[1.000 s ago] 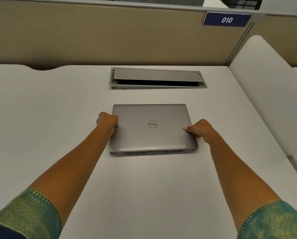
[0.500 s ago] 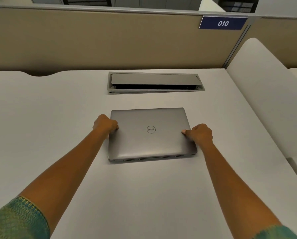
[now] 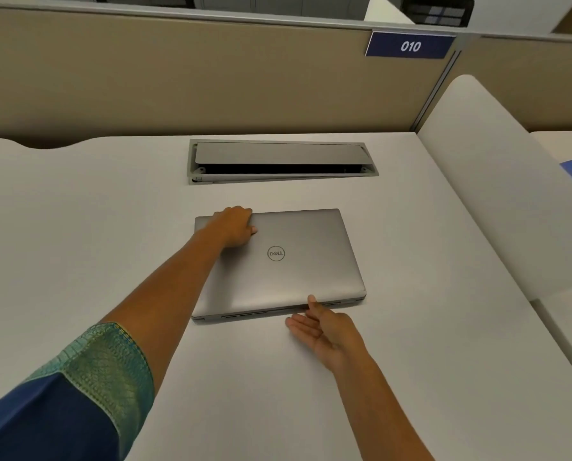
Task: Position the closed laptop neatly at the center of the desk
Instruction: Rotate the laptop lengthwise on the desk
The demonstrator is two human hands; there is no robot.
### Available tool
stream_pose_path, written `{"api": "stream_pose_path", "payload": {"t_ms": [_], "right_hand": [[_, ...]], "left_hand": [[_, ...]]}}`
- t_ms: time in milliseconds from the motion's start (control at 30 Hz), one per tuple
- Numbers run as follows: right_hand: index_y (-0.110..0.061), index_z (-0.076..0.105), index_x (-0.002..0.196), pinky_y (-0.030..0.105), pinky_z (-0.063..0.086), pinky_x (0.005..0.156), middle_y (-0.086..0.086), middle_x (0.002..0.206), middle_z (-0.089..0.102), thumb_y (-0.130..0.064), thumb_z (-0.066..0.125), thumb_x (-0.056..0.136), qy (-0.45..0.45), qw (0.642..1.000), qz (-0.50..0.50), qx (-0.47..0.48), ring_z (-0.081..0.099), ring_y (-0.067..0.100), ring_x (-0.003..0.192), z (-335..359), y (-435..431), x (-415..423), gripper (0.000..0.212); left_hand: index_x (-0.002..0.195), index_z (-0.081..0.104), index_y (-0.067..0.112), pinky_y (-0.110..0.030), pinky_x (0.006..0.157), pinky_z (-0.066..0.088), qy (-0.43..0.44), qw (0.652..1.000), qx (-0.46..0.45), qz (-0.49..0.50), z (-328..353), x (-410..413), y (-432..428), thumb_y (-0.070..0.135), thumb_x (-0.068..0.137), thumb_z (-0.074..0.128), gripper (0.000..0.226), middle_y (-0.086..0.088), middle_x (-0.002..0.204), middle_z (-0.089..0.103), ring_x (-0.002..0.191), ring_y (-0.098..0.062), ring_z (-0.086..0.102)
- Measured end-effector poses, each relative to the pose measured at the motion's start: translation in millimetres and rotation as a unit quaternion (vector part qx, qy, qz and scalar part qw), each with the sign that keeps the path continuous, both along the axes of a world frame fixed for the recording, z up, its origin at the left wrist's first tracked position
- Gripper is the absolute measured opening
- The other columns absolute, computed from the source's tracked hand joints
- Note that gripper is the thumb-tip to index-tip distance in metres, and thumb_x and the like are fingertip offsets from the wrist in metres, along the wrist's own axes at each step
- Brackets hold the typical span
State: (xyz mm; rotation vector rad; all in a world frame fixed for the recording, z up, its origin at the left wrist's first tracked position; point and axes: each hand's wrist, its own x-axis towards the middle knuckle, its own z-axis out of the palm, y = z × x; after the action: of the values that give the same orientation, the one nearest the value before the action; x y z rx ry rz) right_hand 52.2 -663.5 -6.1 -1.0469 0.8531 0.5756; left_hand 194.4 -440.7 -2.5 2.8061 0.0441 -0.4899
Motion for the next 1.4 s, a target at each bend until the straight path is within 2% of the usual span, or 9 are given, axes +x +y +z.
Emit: {"api": "stream_pose_path", "payload": {"t_ms": [133,333,467,667,867,1033,1167,1267,1400], "right_hand": [[0.011,0.057,0.095,0.043,0.056,0.084,0.029,0.093,0.066,-0.014,0.065,0.088,0.008,0.998,-0.054,0.022,0.068,0.039,0.088,-1,2,2,0.027],[0.011,0.058,0.095,0.042,0.056,0.083,0.027,0.091,0.065,-0.012,0.066,0.086,0.004,0.995,-0.100,0.023,0.067,0.035,0.082,-7,3,5,0.026],[0.003,0.061,0.085,0.039,0.058,0.077,0.019,0.082,0.063,-0.011,0.069,0.084,-0.013,0.996,-0.079,-0.034,0.065,0.028,0.073,-4,-2,24,0.017],[0.000,0.063,0.086,0.034,0.056,0.059,0.015,0.082,0.067,-0.004,0.068,0.084,-0.053,0.993,-0.062,-0.083,0.066,0.024,0.070,6,-9,54,0.007],[0.004,0.060,0.083,0.042,0.056,0.072,0.018,0.083,0.064,0.000,0.068,0.083,-0.084,0.990,-0.013,-0.109,0.063,0.027,0.069,9,-17,76,0.009],[0.006,0.059,0.104,0.041,0.056,0.075,0.016,0.084,0.064,0.000,0.067,0.083,-0.107,0.980,0.070,-0.154,0.063,0.025,0.073,20,-24,97,0.022],[0.007,0.058,0.104,0.036,0.057,0.066,0.016,0.084,0.062,0.000,0.066,0.084,-0.106,0.972,0.115,-0.177,0.063,0.025,0.074,25,-24,103,0.023],[0.009,0.058,0.107,0.036,0.056,0.062,0.016,0.084,0.062,0.001,0.064,0.085,-0.102,0.965,0.140,-0.199,0.063,0.028,0.079,24,-21,105,0.024],[0.013,0.057,0.110,0.043,0.055,0.073,0.023,0.098,0.063,0.002,0.064,0.085,-0.100,0.951,0.171,-0.237,0.063,0.032,0.090,19,-18,110,0.029]], "left_hand": [[0.140,0.044,0.011,-0.047,0.104,0.039,-0.003,0.999,-0.030,0.015,-1,8,-1,0.047,0.089,0.058,0.064,-0.016,0.143,0.046,0.129,-0.036,0.045],[0.133,0.052,0.014,-0.046,0.103,0.040,0.008,0.999,-0.037,0.035,1,14,-3,0.047,0.083,0.066,0.061,-0.013,0.137,0.054,0.125,-0.035,0.047],[0.124,0.057,0.008,-0.044,0.099,0.046,0.031,0.990,-0.084,0.110,-1,7,8,0.047,0.080,0.070,0.060,-0.015,0.126,0.062,0.113,-0.034,0.056],[0.104,0.064,0.005,-0.036,0.075,0.047,0.017,0.968,-0.108,0.228,-7,-26,8,0.050,0.077,0.072,0.053,-0.015,0.102,0.069,0.089,-0.031,0.061],[0.094,0.066,0.006,-0.034,0.068,0.049,0.001,0.927,-0.164,0.338,-10,-63,3,0.046,0.076,0.073,0.044,-0.013,0.092,0.069,0.083,-0.033,0.065],[0.081,0.068,0.010,-0.028,0.057,0.041,-0.027,0.900,-0.209,0.381,-13,-90,0,0.042,0.078,0.072,0.032,-0.008,0.082,0.069,0.061,-0.022,0.057],[0.064,0.057,0.021,-0.031,0.064,0.044,-0.038,0.882,-0.227,0.410,-18,-106,-1,0.039,0.080,0.072,0.028,-0.003,0.077,0.064,0.055,-0.015,0.051],[0.082,0.067,0.016,-0.031,0.068,0.044,-0.044,0.880,-0.234,0.411,-19,-118,0,0.036,0.080,0.073,0.020,-0.002,0.080,0.061,0.060,-0.017,0.052],[0.113,0.069,0.013,-0.034,0.076,0.048,-0.040,0.886,-0.228,0.401,-17,-131,0,0.034,0.082,0.071,0.038,-0.009,0.110,0.072,0.087,-0.028,0.064]]}}
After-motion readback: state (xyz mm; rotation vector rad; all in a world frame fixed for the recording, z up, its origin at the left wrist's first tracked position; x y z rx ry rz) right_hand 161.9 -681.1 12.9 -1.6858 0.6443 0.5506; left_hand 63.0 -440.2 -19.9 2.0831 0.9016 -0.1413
